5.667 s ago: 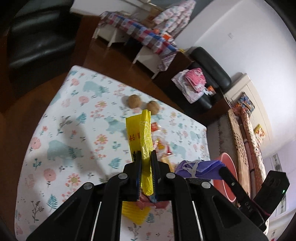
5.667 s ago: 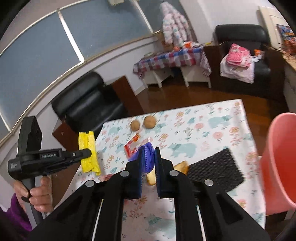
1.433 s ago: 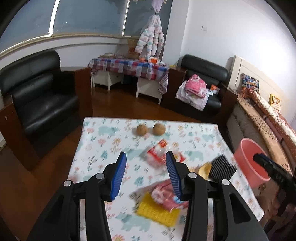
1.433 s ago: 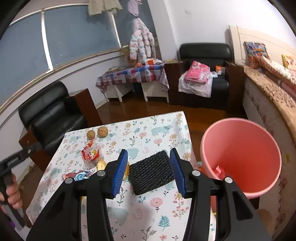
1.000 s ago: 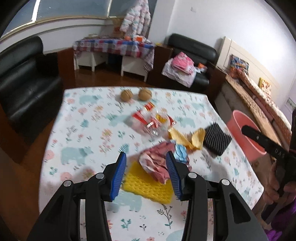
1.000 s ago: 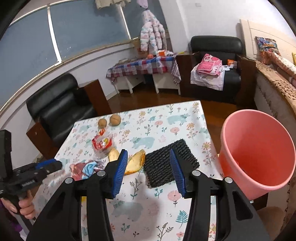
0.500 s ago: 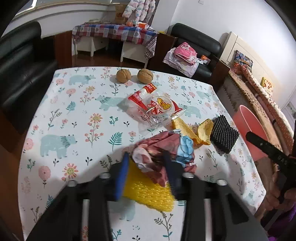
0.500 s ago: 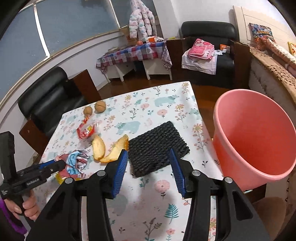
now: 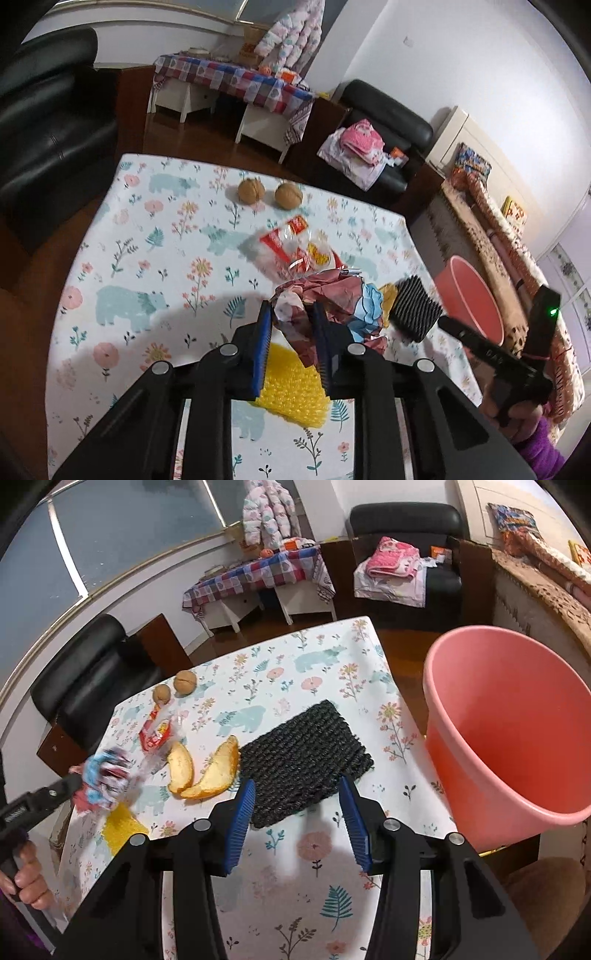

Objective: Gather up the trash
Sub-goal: 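Grasp the pink-and-blue cloth with the left gripper while the right gripper grasps the black scrub pad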

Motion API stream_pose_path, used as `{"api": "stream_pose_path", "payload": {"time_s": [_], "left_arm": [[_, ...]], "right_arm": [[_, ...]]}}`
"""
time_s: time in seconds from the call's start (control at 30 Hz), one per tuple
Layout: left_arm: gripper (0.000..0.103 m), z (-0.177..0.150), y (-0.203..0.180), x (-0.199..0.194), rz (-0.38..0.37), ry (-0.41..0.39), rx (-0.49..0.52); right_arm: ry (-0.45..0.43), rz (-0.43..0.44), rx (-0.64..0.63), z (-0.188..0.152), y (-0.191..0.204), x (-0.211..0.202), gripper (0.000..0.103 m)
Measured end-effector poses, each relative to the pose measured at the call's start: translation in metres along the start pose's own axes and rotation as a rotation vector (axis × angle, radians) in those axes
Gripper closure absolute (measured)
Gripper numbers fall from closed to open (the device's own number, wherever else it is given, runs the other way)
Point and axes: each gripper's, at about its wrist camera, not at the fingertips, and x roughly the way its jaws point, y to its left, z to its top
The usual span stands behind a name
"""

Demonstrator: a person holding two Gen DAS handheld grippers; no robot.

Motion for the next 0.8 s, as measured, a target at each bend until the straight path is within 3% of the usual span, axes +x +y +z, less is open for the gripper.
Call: {"api": "stream_pose_path", "payload": {"time_s": [0.5, 0.77, 0.8], "left_arm": [[0.082, 0.003, 0.010, -0.006, -0.014, -0.020, -0.034], [0.082, 0.002, 0.012, -0.005, -0.006, -0.013, -0.032], [0.082, 0.003, 0.012, -0.004, -0.001, -0.008, -0.030]], "right_arm": [[0.093, 0.031, 0.168, 0.009, -0.019, 0.028, 0.055], [0.073, -0.062, 0.118, 0.014, -0.010, 0.042, 0.055], [0.067, -0.073, 0.104, 0.014, -0.008, 0.042, 0.061]]}}
